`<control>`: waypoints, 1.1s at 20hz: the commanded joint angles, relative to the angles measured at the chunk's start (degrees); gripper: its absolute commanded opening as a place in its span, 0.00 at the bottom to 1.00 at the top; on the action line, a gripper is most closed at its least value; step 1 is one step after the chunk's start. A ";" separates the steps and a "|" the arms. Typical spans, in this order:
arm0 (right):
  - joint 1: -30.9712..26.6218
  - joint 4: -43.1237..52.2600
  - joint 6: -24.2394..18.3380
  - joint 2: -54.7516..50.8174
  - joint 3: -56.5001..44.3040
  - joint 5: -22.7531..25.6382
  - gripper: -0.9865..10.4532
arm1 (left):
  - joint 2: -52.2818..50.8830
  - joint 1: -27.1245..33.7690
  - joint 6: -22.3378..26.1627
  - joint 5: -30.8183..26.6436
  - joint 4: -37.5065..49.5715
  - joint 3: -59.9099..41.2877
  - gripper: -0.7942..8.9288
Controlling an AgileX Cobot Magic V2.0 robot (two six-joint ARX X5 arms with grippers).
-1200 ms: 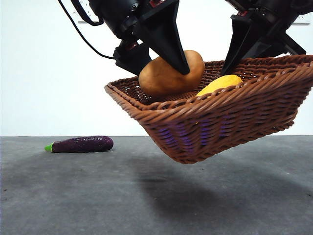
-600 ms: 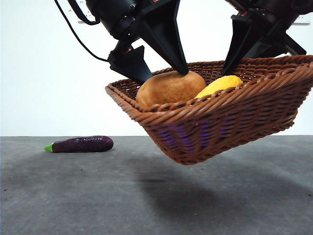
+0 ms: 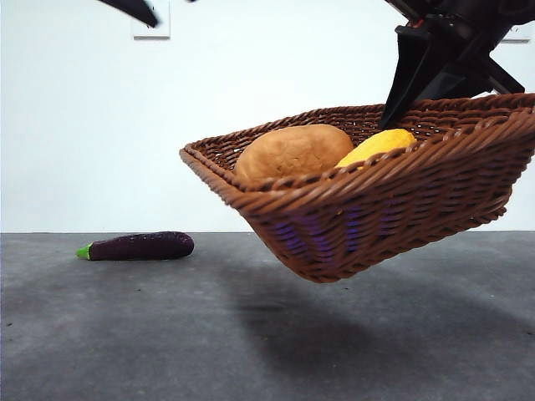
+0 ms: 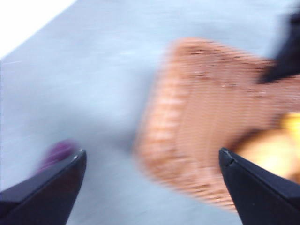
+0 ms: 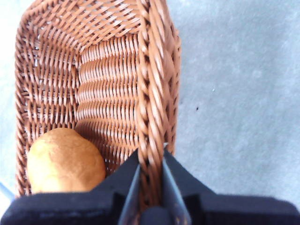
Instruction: Help me put the vegetables on the table into the basket
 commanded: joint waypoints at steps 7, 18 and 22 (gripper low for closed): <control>-0.04 0.09 -2.16 0.04 -0.20 -3.15 0.08 | 6.82 13.33 12.76 0.24 6.34 -0.04 0.57; -4.35 -1.81 -7.06 -0.17 -0.20 -8.31 0.08 | 36.63 14.58 20.20 3.30 3.45 20.39 0.57; -6.60 -2.10 -8.61 -0.17 -0.20 -9.40 0.08 | 44.02 15.06 23.02 3.30 1.75 26.03 0.57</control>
